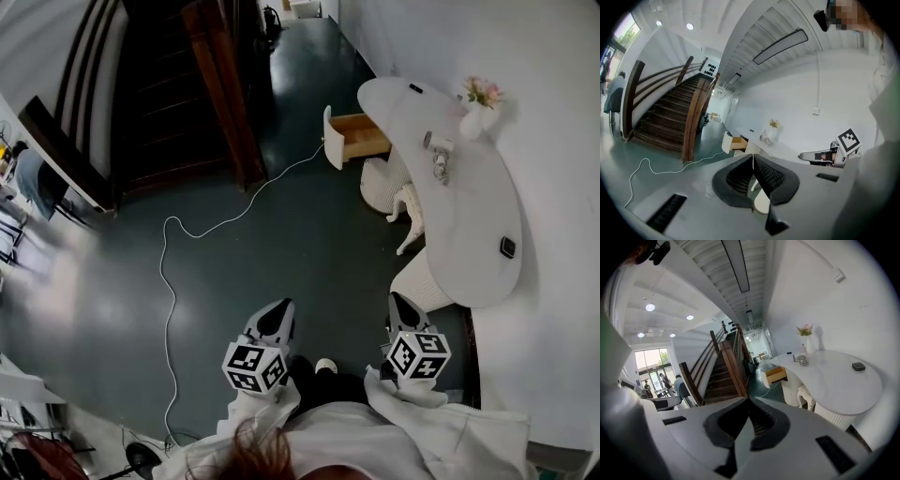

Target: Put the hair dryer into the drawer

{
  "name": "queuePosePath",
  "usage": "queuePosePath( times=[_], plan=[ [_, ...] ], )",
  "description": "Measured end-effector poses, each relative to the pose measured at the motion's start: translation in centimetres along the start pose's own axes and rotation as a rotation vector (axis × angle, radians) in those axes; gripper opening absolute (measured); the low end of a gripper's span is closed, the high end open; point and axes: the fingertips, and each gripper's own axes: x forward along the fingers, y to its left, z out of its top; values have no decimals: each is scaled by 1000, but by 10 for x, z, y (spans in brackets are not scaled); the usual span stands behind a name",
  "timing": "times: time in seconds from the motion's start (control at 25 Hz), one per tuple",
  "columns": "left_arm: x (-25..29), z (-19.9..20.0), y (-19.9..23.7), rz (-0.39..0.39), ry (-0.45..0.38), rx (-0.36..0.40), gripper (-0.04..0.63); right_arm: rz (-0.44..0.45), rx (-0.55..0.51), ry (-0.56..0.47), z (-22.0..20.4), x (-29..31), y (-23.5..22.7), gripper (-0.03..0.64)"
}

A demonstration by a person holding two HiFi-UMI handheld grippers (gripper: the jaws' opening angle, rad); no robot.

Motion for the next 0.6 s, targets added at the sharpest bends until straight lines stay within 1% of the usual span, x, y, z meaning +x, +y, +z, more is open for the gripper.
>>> queuePosePath(
  times=[0.2, 0.32, 0.6],
  plan=[
    [-2, -4, 9, 23, 16, -7, 17, 15, 14, 30, -12, 6, 5, 49],
    [5, -3, 16, 37, 16, -8, 17, 9, 21, 38, -15, 8, 2, 49],
    [53, 2, 23, -8, 33, -8, 17, -33, 49, 13, 0, 34, -22, 49]
  ],
)
